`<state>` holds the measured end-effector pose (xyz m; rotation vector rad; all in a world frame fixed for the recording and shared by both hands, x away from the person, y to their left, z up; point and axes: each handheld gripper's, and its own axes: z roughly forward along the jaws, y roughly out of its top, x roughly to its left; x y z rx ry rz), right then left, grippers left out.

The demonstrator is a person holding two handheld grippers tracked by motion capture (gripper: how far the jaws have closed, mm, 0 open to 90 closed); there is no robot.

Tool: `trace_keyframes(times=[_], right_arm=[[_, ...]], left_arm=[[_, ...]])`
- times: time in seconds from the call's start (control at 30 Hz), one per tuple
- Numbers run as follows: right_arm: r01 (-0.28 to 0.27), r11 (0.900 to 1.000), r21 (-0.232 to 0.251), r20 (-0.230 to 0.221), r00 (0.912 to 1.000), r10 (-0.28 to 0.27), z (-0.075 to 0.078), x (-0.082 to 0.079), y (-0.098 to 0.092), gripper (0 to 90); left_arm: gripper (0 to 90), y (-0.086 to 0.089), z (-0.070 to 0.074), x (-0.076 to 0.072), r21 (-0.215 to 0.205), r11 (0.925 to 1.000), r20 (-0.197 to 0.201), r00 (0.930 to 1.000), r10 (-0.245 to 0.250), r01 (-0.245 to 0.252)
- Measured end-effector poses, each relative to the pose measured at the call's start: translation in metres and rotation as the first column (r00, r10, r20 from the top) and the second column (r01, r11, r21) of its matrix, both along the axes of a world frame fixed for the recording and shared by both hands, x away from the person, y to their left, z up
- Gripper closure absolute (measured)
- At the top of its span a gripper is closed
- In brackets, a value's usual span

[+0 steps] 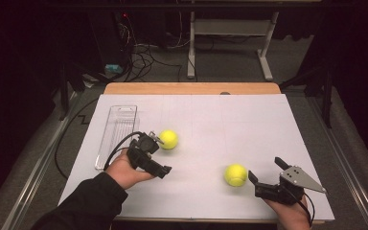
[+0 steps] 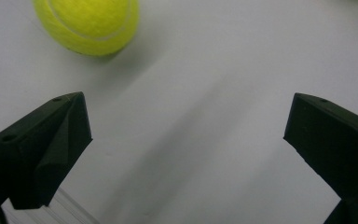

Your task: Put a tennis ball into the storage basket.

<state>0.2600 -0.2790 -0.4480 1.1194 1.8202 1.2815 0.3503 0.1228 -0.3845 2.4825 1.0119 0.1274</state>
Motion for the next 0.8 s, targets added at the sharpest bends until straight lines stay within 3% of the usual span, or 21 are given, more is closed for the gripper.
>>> trace_keyframes(times=[0.33,0.53,0.63,0.8], right_arm=[[-0.004,1.0,0.002,0.0,1.0,0.004,0.0,0.0,0.0,0.0],[-0.006,1.0,0.005,0.003,1.0,0.006,0.0,-0.001,0.0,0.0],[-0.006,1.0,0.007,0.003,1.0,0.006,0.001,-0.001,0.0,0.0],[-0.01,1.0,0.007,0.004,0.9999,0.01,0.001,-0.001,0.0,0.0]], left_arm=[[1.3,-0.009,0.002,0.035,0.035,0.9987,0.0,0.9993,0.037,-0.037],[1.4,-0.017,-0.01,0.059,0.048,0.9966,-0.022,0.9974,0.069,-0.068],[1.4,-0.021,-0.016,0.071,0.088,0.9924,-0.037,0.9953,0.089,-0.086],[3.0,-0.027,-0.022,0.086,0.108,0.987,-0.049,0.9909,0.125,-0.12]])
